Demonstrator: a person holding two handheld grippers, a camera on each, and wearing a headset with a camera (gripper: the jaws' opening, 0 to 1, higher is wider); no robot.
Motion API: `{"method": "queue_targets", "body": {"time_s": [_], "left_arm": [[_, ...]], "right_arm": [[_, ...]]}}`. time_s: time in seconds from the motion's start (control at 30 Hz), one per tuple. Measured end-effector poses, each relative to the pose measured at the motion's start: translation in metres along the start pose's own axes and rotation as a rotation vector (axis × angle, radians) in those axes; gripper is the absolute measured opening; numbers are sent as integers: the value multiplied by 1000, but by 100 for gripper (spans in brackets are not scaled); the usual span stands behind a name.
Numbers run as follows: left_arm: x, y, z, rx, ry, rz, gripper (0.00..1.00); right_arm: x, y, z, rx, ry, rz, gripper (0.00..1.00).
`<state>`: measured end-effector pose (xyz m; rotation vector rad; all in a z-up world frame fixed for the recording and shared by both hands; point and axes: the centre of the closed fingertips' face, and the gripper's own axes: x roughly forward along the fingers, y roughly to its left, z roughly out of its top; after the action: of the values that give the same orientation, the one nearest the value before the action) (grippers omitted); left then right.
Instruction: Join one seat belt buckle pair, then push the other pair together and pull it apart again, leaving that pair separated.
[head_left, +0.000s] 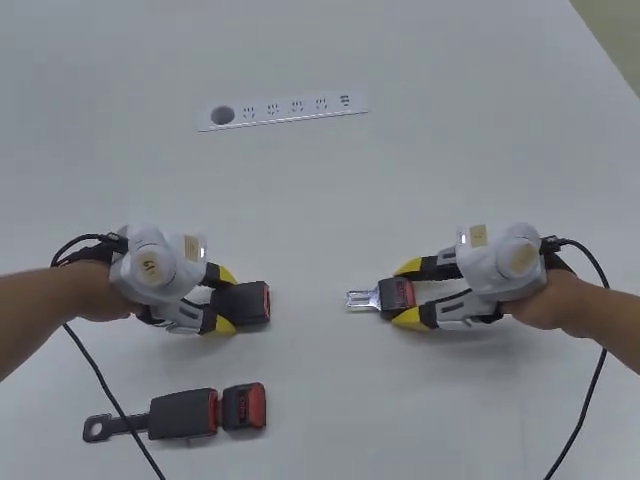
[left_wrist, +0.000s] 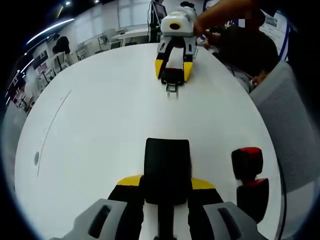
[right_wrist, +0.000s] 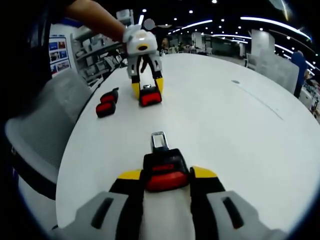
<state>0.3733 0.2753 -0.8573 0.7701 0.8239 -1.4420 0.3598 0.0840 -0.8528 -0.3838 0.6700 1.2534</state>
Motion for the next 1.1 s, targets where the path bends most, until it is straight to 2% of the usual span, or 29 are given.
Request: {"method": "queue_targets", "body": {"time_s": [0.17,0.27,0.3,0.37,0.4,0.43,0.47,0.53,0.6,0.63,0.7,0.73,0.77,0.83,0.9,0.93,0.97,1.03,1.1], "left_arm": [[0,-1,2,9,10,-6,34],[0,-2,3,12,11,-6,34],[0,-2,3,14,11,-6,34],[0,-2,4,16,19,-4,34],[0,-3,5,32,26,-2,34],[1,-3,5,23,29,0,34],[1,-2,5,28,31,1,35],[1,-1,5,24,36,5,35],[-2,0,3,-24,40,17,39],[-4,1,8,-35,5,27,44],[-12,8,16,-93,-53,74,52],[-14,9,16,-112,-59,86,54],[-20,11,19,-160,-85,104,57],[-30,15,25,-198,-136,145,64],[-41,16,24,-275,-154,194,69],[-46,14,23,-324,-170,211,71],[-51,13,22,-347,-183,227,72],[-59,11,22,-392,-224,268,76],[-70,5,20,-458,-286,318,82]], "right_arm": [[-4,-1,-1,9,-4,-14,36],[-5,-1,1,59,-21,-17,37],[-5,-1,1,53,-19,-16,37],[-4,-5,-1,-10,-3,-26,37],[-5,-5,-2,-28,10,-48,38],[-5,-5,-2,1,9,-54,39],[-7,-8,-4,41,-5,-60,40],[-8,-9,-5,39,-11,-69,49],[-11,-12,-1,64,-40,-108,55],[-14,-19,2,88,-59,-155,55],[-21,-28,7,95,-86,-211,59],[-24,-31,10,112,-102,-234,62],[-26,-33,14,153,-124,-249,65],[-29,-37,18,169,-141,-284,73],[-31,-40,18,169,-127,-332,78],[-31,-40,19,173,-133,-341,80],[-33,-38,23,174,-144,-354,81],[-35,-33,31,172,-157,-381,84],[-36,-29,36,189,-173,-414,86]]}}
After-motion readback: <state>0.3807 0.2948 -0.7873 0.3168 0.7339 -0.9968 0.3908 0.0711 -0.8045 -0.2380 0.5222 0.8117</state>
